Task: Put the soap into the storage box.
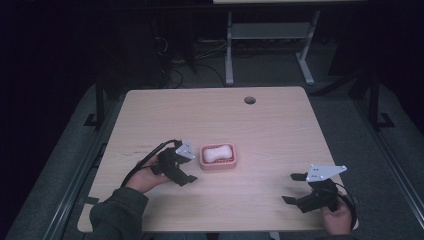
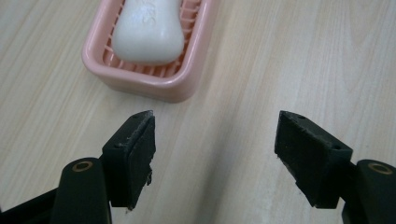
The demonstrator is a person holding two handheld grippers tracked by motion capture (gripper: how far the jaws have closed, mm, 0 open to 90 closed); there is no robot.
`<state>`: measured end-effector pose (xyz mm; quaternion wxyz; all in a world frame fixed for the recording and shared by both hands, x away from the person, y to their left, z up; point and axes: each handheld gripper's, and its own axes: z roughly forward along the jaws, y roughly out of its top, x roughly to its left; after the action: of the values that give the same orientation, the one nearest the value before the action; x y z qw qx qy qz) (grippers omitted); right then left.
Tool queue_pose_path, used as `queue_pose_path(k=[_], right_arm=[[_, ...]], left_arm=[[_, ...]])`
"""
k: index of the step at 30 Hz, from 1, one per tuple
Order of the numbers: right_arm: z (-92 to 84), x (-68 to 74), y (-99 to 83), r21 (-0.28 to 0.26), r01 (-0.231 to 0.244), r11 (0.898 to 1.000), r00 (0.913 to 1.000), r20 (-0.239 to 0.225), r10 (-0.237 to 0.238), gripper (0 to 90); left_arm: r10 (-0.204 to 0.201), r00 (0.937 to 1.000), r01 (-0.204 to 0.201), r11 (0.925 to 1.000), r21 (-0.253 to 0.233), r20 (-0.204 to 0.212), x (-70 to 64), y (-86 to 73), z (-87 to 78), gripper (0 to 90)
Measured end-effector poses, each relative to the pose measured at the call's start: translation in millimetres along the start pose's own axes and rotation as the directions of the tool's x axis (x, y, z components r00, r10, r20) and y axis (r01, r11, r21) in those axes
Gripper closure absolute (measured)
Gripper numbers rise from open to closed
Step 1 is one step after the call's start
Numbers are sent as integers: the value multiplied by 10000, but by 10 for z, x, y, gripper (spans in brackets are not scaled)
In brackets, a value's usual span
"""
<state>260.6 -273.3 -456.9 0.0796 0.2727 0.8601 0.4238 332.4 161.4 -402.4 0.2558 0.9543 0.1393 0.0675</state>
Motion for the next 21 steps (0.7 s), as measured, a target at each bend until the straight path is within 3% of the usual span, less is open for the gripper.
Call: queue_pose_path(k=[6, 21], right_arm=[[0, 9, 4, 32, -32, 10000, 10000, 13, 32, 141], [-19, 15, -2, 33, -2, 10000, 9999, 117, 1, 140]], left_arm=[[179, 9998, -179, 9998, 83, -92, -52, -58, -36, 280], [47, 9999, -46, 10000, 76, -99, -167, -255, -20, 273]])
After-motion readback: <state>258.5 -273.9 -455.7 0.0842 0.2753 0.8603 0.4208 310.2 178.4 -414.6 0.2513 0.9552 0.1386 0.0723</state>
